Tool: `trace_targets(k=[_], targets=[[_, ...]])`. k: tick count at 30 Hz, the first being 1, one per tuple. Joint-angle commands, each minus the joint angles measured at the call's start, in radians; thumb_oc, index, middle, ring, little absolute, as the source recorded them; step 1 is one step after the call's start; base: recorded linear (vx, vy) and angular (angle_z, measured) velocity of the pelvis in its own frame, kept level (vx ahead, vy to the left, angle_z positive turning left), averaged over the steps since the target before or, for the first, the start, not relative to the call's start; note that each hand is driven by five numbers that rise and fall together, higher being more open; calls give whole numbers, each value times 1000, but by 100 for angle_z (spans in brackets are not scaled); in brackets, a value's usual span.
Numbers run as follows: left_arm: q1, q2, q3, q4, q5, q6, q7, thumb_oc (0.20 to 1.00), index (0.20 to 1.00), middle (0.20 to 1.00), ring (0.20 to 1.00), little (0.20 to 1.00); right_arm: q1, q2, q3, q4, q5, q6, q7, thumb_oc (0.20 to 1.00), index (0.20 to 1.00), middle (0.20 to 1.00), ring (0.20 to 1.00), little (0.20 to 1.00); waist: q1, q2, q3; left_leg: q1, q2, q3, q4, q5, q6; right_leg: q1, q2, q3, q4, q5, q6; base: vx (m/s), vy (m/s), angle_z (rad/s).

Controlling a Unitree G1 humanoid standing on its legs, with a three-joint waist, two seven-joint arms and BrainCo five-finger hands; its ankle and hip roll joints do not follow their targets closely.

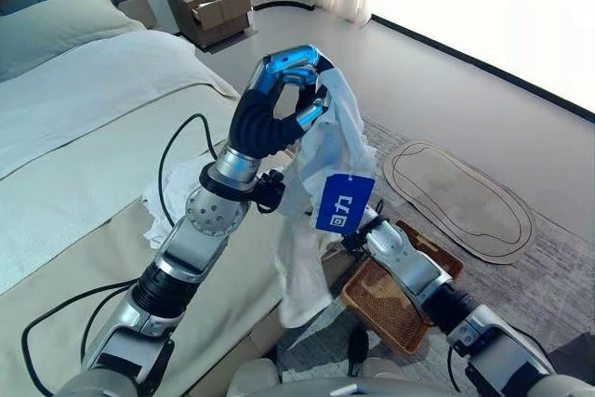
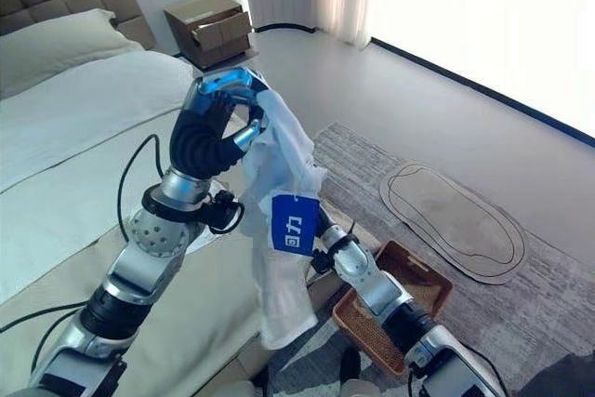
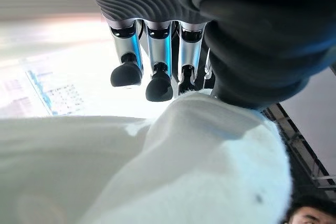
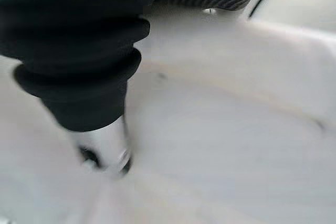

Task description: Pick up clothes into the bucket

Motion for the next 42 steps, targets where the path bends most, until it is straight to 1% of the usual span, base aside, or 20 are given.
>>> trace_targets(k=[1,5,8,14,15,16,18,19,20,21,22,25,26,27,28,31,36,37,40,42], targets=[[-100,-15,5,-46,-43,-22,-12,200,200,200,200,200,-42,34,14,-25,38,-7,33,200,200,200,200,200,-4,-44,-43,-18,40,-8,53,-27,-21,52,-81,-19,17,-38,74,0,0,0],[-114,-12,24,-50,-54,-20,-10,200,200,200,200,200,5,27,1,10,33,4,31,200,200,200,200,200,-8,-45,-49,-11,41,-11,49,-35,-23,63,-81,-24,13,-45,78,0,0,0],[-100,-5,45,-38,-45,-20,3,200,200,200,200,200,68,25,-48,35,62,5,9,200,200,200,200,200,-14,-45,-51,-13,40,-10,50,-27,-21,58,-83,-27,16,-38,77,0,0,0],[-41,17,98,-24,-16,-18,28,200,200,200,200,200,140,30,-140,55,120,-6,-44,200,200,200,200,200,-18,-44,-51,-2,41,-4,42,-32,-22,65,-81,-27,13,-43,79,5,1,0],[-26,21,111,-21,-8,-18,37,200,200,200,200,200,151,29,-165,51,137,-11,-61,200,200,200,200,200,-19,-43,-50,-2,41,-3,42,-32,-22,64,-81,-27,13,-43,79,0,0,0],[10,44,136,-9,1,-19,30,200,200,200,200,200,196,4,-249,236,169,6,-78,200,200,200,200,200,-19,-44,-51,4,42,-3,40,-35,-24,69,-78,-28,13,-46,80,0,0,0],[80,45,174,-3,-5,-19,36,200,200,200,200,200,235,-29,-318,120,188,-15,-96,200,200,200,200,200,-21,-50,-52,4,42,-1,35,-30,-24,65,-77,-26,10,-43,79,0,0,0],[83,44,174,-5,-4,-19,36,200,200,200,200,200,240,-30,-319,115,188,-13,-96,200,200,200,200,200,-21,-49,-54,4,42,-1,35,-30,-24,66,-77,-26,10,-43,79,0,0,0],[118,29,182,31,0,-17,42,203,203,203,203,203,293,-38,-382,74,219,-29,-112,200,200,200,200,200,-28,-51,-52,4,43,-1,35,-30,-24,67,-77,-24,11,-44,79,0,0,0],[134,25,181,44,-6,-17,40,395,395,395,395,395,296,-32,-405,71,227,-39,-127,200,200,200,200,200,-29,-51,-52,4,43,-1,36,-31,-24,67,-77,-24,11,-44,79,0,0,0],[161,20,190,59,-13,-19,40,1000,1000,1000,1000,1000,311,-24,-441,51,257,-59,-133,200,200,200,200,200,-31,-51,-50,2,42,-1,37,-31,-23,66,-77,-23,12,-44,79,0,0,0],[251,8,212,115,-39,-24,23,1000,1000,1000,1000,1000,369,-18,-545,-26,339,-111,-133,200,200,200,200,200,-40,-52,-46,-1,43,2,41,-32,-22,61,-76,-18,15,-43,78,0,-1,-1],[252,8,212,116,-40,-25,22,1000,1000,1000,1000,1000,371,-19,-546,-27,340,-111,-132,200,200,200,200,200,-39,-52,-47,-1,43,2,41,-33,-22,60,-76,-18,15,-43,78,0,0,0],[315,5,215,171,-64,-28,-3,1000,1000,1000,1000,1000,389,-2,-599,-19,379,-142,-142,200,200,200,200,200,-43,-52,-45,-3,43,5,45,-34,-21,56,-77,-15,17,-43,79,0,0,0],[343,3,216,207,-85,-26,-17,1000,1000,1000,1000,1000,398,2,-622,-28,385,-153,-152,200,200,200,200,200,-45,-51,-44,-5,43,6,45,-33,-21,54,-77,-13,17,-43,79,3,-2,-4],[431,25,210,296,-105,-10,-85,1000,1000,1000,1000,1000,415,-1,-686,-38,393,-166,-166,200,200,200,200,200,-48,-48,-41,-12,41,5,48,-35,-18,46,-80,-9,25,-45,80,2,1,-9],[543,37,206,462,-104,4,-143,1000,1000,1000,1000,1000,406,-21,-762,-42,380,-178,-199,200,200,200,200,200,-50,-41,-25,-23,31,5,57,-40,-10,27,-91,-3,53,-52,82,5,3,-2],[542,36,205,465,-104,2,-143,1000,1000,1000,1000,1000,407,-21,-762,-43,380,-178,-199,200,200,200,200,200,-50,-40,-26,-25,31,5,58,-41,-9,25,-92,-3,55,-54,83,-33,44,-4],[586,40,218,535,-76,-19,-133,1000,1000,1000,1000,1000,382,-46,-793,-23,369,-184,-222,200,200,200,200,200,-47,-29,7,-45,17,9,68,-46,0,-15,-110,7,104,-67,89,-58,65,-4],[605,21,240,542,-111,-32,-118,1000,1000,1000,1000,1000,370,-59,-799,-9,364,-187,-232,200,200,200,200,200,-42,-26,32,-61,11,9,75,-46,4,-40,-120,8,134,-73,90,-94,50,-5]])
